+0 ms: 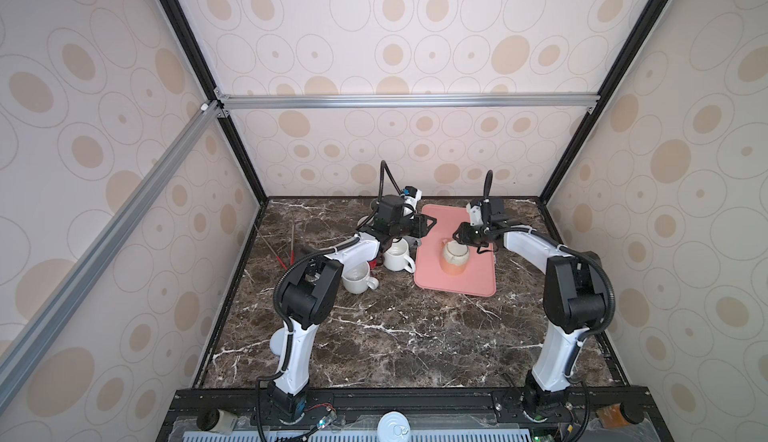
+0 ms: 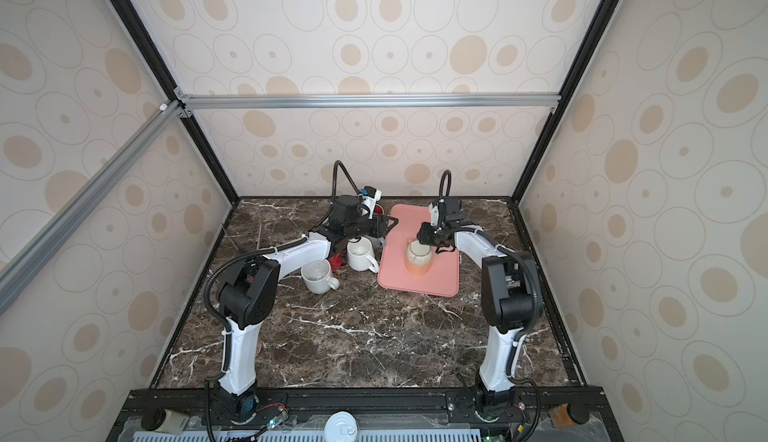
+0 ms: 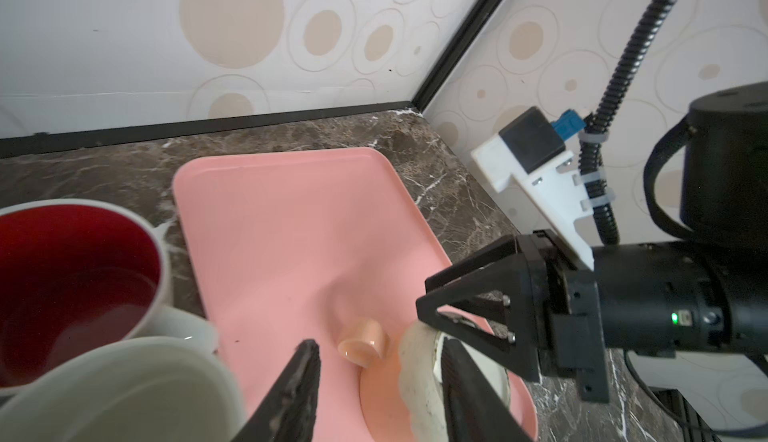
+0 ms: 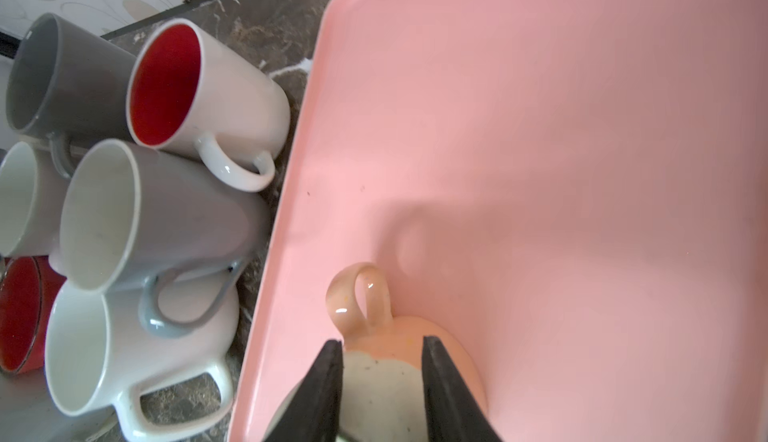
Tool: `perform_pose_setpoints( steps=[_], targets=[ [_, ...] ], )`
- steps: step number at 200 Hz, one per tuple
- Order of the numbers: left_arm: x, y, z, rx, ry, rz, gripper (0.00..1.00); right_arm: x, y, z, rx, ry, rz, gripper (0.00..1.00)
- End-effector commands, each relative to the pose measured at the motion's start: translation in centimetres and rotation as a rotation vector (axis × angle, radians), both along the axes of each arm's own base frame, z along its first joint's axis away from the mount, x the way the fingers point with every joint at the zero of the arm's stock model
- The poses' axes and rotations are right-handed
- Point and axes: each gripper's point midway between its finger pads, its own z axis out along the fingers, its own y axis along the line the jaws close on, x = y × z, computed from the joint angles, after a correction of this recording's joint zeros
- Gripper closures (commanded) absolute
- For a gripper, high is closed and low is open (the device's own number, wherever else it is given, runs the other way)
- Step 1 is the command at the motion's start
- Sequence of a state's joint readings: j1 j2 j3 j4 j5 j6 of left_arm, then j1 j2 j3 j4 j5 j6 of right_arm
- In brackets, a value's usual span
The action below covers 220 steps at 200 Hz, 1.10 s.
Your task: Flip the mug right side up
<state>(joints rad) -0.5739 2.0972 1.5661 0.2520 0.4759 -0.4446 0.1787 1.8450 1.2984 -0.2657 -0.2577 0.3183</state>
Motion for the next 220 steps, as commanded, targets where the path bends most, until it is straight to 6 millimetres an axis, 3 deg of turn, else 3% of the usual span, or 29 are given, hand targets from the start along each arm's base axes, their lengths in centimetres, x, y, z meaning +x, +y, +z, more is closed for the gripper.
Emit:
perform_pose_setpoints(
  steps=[1, 30, 70, 94, 124, 170, 198, 220],
  targets=[
    [-1.6, -1.4, 1.3, 0.049, -0.034, -0.03, 0.52, -3.4, -1.7, -1.8, -0.045, 0.076, -0.075, 0.62],
    [-5.1, -1.8, 0.4, 0.122, -0.031, -0.06, 0.53, -4.1, -2.8, 0.7, -0.111, 0.045, -0.078, 0.6],
    [-12.0, -1.9, -2.1, 0.206, -0.013, -0.092, 0.57, -0.8, -1.9, 3.4, -0.14, 0.006, 0.012, 0.62],
    [-15.8, -2.7, -3.0, 0.204, -0.015, -0.116, 0.61, 1.2, 0.3, 2.6, -0.083, 0.041, 0.11, 0.67],
    [-19.0, -5.2, -4.0, 0.187, -0.01, -0.173, 0.64, 1.9, 2.1, -0.1, -0.015, 0.12, 0.179, 0.74],
    [-21.2, -9.7, -5.3, 0.124, 0.037, -0.246, 0.62, -0.2, 2.2, -3.3, 0.021, 0.245, 0.213, 0.79],
    [-20.3, -10.7, -7.3, 0.11, 0.093, -0.207, 0.57, -1.6, -0.5, -4.2, -0.017, 0.317, 0.153, 0.81],
    [-18.6, -10.0, -8.0, 0.094, 0.128, -0.157, 0.56, -2.8, -3.2, -4.4, -0.049, 0.356, 0.087, 0.81]
  ],
)
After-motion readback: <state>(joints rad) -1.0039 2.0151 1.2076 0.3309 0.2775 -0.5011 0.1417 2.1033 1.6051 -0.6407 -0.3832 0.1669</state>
